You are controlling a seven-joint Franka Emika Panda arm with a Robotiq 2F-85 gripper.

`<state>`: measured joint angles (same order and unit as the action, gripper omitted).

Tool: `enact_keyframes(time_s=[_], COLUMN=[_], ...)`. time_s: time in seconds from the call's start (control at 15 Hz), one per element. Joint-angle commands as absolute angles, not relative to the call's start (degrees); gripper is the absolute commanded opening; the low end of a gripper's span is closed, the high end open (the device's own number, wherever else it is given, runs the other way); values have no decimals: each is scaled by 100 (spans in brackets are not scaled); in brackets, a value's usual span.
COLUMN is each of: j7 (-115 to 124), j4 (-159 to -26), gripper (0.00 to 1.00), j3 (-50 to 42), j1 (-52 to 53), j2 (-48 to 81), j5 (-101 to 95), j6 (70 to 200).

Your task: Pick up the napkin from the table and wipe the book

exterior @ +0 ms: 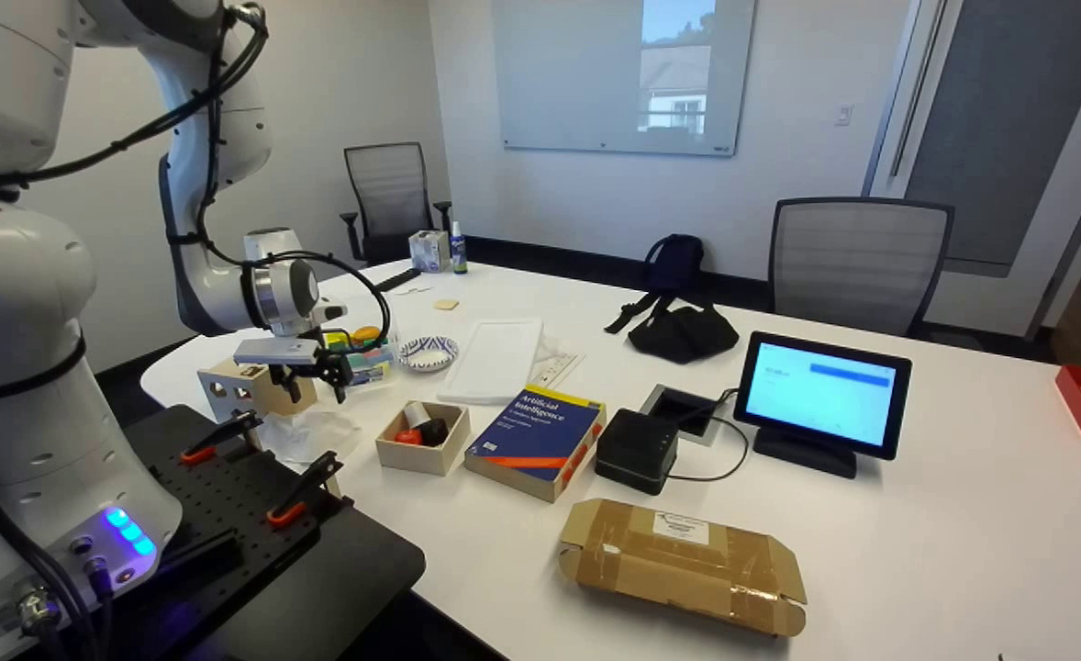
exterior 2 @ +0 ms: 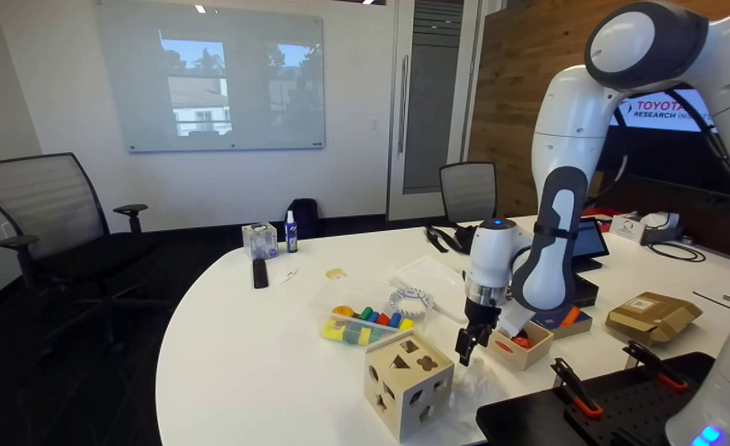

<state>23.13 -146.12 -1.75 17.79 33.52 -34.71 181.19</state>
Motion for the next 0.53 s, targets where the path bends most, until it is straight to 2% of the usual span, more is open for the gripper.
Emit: enact_keyframes(time_s=[0.0,0.13,0.2,0.27,0.47], j7=[2432,2370,2350,2360,2355], j4=[-14286,-14130,-14057,-13992,-13812], gripper=[100,100,75,74,49], j3=[-187,-58,-3,20,86], j1=[1891,1752,1713,1719,1712], j2=[3884,4138,4233,4299,4462], j5=[-3371,-3374,-3384,-3379,-3385], j6=[18393,18454,18460,18437,18373])
